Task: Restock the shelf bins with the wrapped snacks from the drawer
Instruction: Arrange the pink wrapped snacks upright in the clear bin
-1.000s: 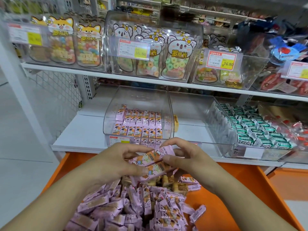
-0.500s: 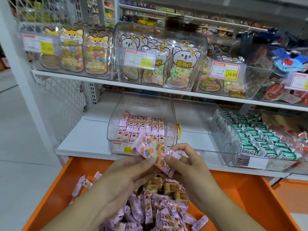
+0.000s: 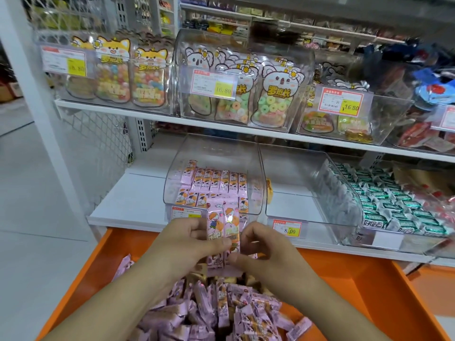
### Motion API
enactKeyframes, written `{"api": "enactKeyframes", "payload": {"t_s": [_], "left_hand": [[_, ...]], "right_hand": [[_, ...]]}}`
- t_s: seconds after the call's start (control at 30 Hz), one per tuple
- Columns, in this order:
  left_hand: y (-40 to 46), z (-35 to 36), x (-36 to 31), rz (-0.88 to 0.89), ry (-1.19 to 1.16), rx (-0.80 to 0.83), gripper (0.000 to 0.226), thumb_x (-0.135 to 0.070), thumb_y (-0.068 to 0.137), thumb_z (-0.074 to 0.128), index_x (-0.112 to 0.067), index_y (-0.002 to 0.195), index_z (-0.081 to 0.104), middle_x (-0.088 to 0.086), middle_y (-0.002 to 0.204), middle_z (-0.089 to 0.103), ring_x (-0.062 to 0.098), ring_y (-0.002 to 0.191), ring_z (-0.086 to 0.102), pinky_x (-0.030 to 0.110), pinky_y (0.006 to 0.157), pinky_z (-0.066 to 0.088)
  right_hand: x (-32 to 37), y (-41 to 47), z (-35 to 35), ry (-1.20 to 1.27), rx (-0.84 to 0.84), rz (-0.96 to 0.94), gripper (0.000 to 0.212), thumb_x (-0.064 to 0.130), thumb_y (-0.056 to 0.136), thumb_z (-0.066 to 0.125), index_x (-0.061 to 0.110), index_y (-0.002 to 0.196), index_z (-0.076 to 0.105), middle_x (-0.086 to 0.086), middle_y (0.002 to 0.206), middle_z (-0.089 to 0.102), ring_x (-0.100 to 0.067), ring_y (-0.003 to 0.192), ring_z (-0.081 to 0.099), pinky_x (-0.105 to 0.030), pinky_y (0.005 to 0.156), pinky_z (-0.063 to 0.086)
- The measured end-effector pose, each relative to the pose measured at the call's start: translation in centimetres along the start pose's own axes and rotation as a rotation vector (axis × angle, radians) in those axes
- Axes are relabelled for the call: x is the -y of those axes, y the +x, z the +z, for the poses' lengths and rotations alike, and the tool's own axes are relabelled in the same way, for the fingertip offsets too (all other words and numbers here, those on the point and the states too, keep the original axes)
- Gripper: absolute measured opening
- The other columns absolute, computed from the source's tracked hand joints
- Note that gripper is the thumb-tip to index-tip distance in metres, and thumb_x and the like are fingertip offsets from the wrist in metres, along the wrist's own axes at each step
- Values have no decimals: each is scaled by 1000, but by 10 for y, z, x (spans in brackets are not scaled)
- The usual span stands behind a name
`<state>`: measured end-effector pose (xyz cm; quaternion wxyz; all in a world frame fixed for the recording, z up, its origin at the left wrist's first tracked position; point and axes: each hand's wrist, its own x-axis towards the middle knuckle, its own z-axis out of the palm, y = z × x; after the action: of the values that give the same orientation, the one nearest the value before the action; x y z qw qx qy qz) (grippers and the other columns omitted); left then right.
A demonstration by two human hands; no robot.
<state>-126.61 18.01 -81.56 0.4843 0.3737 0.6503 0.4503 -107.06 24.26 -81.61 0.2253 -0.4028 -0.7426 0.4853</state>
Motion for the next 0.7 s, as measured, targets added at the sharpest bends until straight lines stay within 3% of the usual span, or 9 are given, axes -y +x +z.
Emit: {"api": "enactKeyframes", "payload": {"t_s": [0.1, 0.2, 0.27, 0.33, 0.4, 0.47, 0.57, 0.63, 0.7], "left_hand": [[0, 0, -5, 24, 74, 53, 33, -19, 79, 90, -19, 109, 76, -6, 98, 81, 14, 98, 77, 43, 97, 58], [-4, 4, -9, 65, 194, 107, 34, -27, 77, 92, -23, 106, 77, -9, 95, 81, 9, 92, 76, 34, 89, 58], [-3, 6, -9, 108, 246, 136, 31, -28, 78, 91, -25, 105, 77, -11, 96, 80, 6, 92, 75, 31, 89, 56], [-1, 7, -9, 144, 273, 128, 32, -30, 77, 91, -27, 105, 76, -14, 98, 79, 2, 92, 74, 29, 86, 54], [5, 4, -8, 177, 273, 116, 33, -30, 78, 91, -30, 106, 74, -15, 97, 79, 1, 90, 74, 28, 83, 53], [12, -3, -9, 220, 249, 119, 37, -31, 78, 91, -33, 110, 72, -15, 100, 78, 1, 92, 73, 30, 87, 58], [28, -26, -15, 336, 282, 21, 52, -52, 81, 83, -44, 127, 61, -27, 120, 69, -10, 111, 63, 24, 103, 52], [44, -49, -17, 447, 456, -138, 58, -60, 90, 69, -46, 143, 49, -32, 141, 51, -10, 129, 49, 25, 112, 40], [62, -72, -14, 533, 709, -288, 63, -56, 100, 54, -39, 157, 32, -24, 161, 32, -1, 145, 32, 25, 118, 28]], "right_hand": [[6, 6, -14, 124, -79, 2, 25, 33, 88, 83, 38, 105, 65, 7, 107, 73, -14, 84, 72, -38, 74, 53], [17, 8, -21, 131, -74, -19, 55, 33, 85, 84, 57, 127, 59, 11, 119, 65, -12, 74, 72, -30, 64, 51], [20, 11, -18, 62, -62, -47, 60, 32, 84, 87, 59, 129, 59, 11, 99, 67, -15, 68, 71, -33, 60, 49], [18, 17, -11, 43, -91, -80, 50, 31, 83, 88, 54, 121, 65, 6, 61, 51, -20, 52, 46, -36, 56, 37], [16, 25, -8, 86, -133, -76, 41, 27, 83, 88, 45, 114, 69, 3, 50, 40, -21, 50, 33, -35, 54, 30], [21, 36, -7, 120, -156, -79, 35, 22, 84, 88, 36, 110, 70, 6, 54, 55, -21, 46, 40, -34, 53, 34], [36, 67, -8, 138, -203, -118, 28, 19, 85, 88, 28, 105, 70, -2, 92, 76, -23, 50, 59, -32, 50, 44], [41, 102, -8, 149, -232, -122, 24, 15, 86, 86, 21, 103, 69, -4, 84, 75, -24, 45, 57, -30, 43, 43], [41, 145, -7, 149, -248, -81, 26, 14, 87, 85, 17, 106, 67, -2, 72, 72, -22, 44, 53, -29, 43, 43]]}}
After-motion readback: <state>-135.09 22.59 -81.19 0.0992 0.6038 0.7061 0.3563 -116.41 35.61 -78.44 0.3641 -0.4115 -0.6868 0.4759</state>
